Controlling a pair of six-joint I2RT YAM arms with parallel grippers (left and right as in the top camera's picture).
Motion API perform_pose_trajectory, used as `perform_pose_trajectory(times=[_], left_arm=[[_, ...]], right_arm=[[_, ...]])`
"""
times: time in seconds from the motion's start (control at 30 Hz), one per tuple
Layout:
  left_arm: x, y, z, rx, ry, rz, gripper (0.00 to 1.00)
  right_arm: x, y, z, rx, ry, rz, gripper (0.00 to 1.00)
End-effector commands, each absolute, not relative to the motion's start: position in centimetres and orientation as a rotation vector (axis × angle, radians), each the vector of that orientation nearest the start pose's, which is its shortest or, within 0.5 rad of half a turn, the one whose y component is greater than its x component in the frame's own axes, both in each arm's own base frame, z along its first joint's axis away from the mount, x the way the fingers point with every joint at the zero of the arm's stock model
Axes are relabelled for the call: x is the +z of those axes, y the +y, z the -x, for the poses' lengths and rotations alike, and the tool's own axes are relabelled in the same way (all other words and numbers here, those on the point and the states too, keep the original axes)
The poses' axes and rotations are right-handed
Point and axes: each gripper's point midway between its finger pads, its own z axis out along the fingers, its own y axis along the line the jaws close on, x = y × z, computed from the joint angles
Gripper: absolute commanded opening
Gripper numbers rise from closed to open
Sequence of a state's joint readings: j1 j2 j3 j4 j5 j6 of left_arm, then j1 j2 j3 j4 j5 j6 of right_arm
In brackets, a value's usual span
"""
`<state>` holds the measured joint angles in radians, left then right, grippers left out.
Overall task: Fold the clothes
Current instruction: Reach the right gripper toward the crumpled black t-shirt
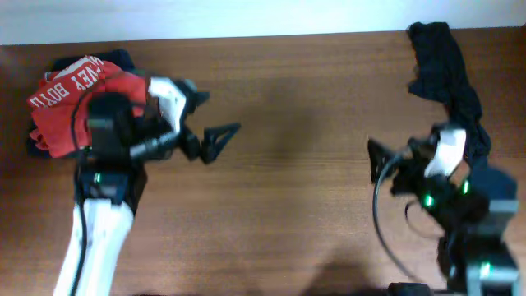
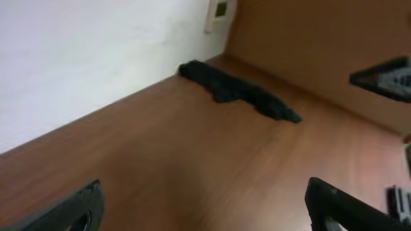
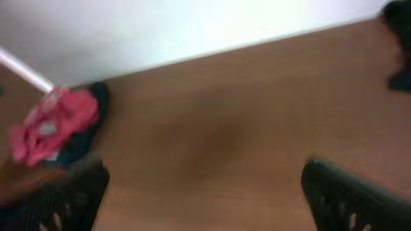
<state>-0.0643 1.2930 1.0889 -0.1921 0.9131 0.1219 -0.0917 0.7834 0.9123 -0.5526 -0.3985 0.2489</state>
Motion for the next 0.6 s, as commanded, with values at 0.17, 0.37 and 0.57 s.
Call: perform_pose_trajectory(times=[0.17, 0.37, 0.57], left_arm=[[25.9, -16.8, -38.2, -0.998, 1.848, -0.744, 0.99], [25.4, -16.5, -39.5, -0.948, 1.845, -0.731, 0.99], [23.7, -16.0, -41.7, -0.722, 1.963, -0.626, 0.99]], right_arm=[[31.1, 3.2, -35.9, 0.402, 2.318, 0.078, 0.99], [29.5, -0.2, -41.4, 0.388, 2.399, -0.021, 0.98], [26.3, -6.7, -44.8, 0.339, 2.397, -0.195, 0.98]])
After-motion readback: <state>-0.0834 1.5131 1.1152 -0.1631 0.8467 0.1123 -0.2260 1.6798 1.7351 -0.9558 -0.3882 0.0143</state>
